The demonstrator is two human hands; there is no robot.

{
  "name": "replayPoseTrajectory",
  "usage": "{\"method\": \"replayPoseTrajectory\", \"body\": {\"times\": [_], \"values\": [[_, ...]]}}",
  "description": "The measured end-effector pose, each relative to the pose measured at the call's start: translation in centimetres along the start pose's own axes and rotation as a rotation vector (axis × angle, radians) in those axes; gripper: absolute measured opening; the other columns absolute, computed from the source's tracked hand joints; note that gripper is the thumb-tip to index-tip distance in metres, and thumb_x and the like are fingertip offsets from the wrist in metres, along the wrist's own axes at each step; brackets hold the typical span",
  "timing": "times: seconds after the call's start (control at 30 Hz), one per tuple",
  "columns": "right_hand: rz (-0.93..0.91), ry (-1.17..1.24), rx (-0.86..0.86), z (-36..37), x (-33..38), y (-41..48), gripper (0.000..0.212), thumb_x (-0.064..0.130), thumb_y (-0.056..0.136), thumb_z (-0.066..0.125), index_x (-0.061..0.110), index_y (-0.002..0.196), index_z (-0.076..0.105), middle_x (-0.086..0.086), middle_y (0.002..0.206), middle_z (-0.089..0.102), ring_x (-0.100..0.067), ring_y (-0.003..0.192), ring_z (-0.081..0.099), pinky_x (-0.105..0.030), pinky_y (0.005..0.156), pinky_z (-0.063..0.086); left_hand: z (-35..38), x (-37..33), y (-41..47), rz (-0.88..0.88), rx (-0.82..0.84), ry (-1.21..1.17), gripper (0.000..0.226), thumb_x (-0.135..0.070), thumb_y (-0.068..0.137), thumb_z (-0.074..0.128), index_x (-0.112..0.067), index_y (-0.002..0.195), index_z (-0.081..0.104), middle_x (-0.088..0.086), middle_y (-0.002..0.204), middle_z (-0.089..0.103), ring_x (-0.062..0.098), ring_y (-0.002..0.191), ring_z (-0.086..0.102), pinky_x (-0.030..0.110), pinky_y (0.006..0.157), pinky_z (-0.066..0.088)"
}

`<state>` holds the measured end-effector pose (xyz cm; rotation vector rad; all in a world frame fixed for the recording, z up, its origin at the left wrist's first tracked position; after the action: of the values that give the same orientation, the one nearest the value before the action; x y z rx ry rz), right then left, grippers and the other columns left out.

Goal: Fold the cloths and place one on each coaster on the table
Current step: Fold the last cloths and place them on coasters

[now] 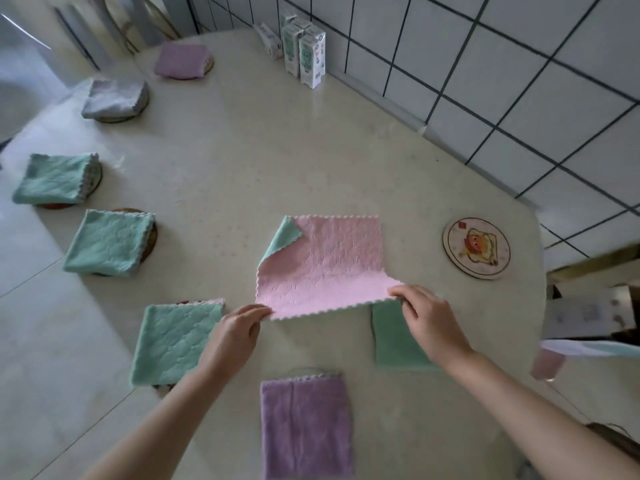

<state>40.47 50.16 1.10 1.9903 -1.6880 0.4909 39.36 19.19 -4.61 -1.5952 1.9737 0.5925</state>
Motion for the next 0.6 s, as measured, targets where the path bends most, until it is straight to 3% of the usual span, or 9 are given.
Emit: {"method": "replayPoseTrajectory", "body": {"times": [0.17,0.3,0.47,0.6], "values": [[-0.019,-0.066,0.092,2.2,0.0,-4.9,0.032,-0.011,0.073,0.066,0.016,0.09,0.067,0.007,0.088,0.066,-0.01,0.09,0.058,-0.018,0.075,0.043,1.3,0.6,-4.3,0.029,0.099,0.11,0.038,0.009,0.077,0.065,-0.016,0.103,0.074,-0.003,0.109,0.07,0.013,0.099,0.066,0.02,0.092,0.045],[-0.043,-0.135,0.161,3.8,-0.3,-7.2,0.031,-0.009,0.069,0.071,0.017,0.087,0.068,0.009,0.088,0.065,-0.013,0.088,0.056,-0.018,0.071,0.042,1.5,1.1,-5.8,0.067,0.131,0.164,0.035,0.01,0.073,0.068,-0.012,0.1,0.075,0.0,0.106,0.071,0.017,0.094,0.068,0.025,0.085,0.051],[-0.055,-0.162,0.169,4.7,-0.7,-7.7,0.028,-0.009,0.067,0.074,0.014,0.081,0.069,0.005,0.085,0.066,-0.018,0.083,0.058,-0.018,0.074,0.04,1.6,0.8,-6.0,0.128,0.192,0.271,0.037,-0.007,0.074,0.044,-0.017,0.09,0.076,-0.005,0.102,0.071,0.02,0.095,0.062,0.033,0.079,0.055],[-0.104,-0.176,0.168,4.9,-0.3,-7.2,0.026,-0.01,0.067,0.072,0.012,0.081,0.068,0.002,0.085,0.065,-0.019,0.083,0.057,-0.019,0.076,0.041,1.3,0.3,-3.4,0.13,0.175,0.306,0.031,-0.008,0.076,0.051,-0.021,0.092,0.075,-0.006,0.109,0.069,0.02,0.098,0.059,0.037,0.08,0.055]]}}
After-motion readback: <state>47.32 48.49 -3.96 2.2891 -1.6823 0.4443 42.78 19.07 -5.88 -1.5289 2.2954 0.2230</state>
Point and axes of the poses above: each hand's wrist, its own y-axis towards the middle knuckle, its own z-axis out of the palm, x = y × z, the point moved 9 cm from there along y, towards the middle knuckle
